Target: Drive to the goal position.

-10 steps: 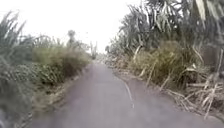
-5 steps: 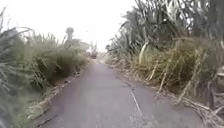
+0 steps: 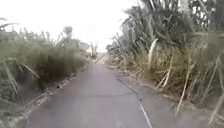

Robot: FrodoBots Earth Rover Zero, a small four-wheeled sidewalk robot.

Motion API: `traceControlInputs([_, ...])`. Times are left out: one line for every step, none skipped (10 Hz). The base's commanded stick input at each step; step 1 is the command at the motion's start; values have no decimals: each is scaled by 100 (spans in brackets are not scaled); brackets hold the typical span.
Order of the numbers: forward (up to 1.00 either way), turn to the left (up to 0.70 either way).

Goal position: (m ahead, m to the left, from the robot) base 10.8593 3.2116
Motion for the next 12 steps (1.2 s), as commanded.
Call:
traceControlInputs([100,0])
traceControlInputs([100,0])
traceControlInputs([100,0])
traceControlInputs([100,0])
traceControlInputs([100,0])
traceControlInputs([100,0])
traceControlInputs([100,0])
traceControlInputs([100,0])
traceControlInputs([100,0])
traceControlInputs([100,33])
traceControlInputs([100,36])
traceControlInputs([100,38])
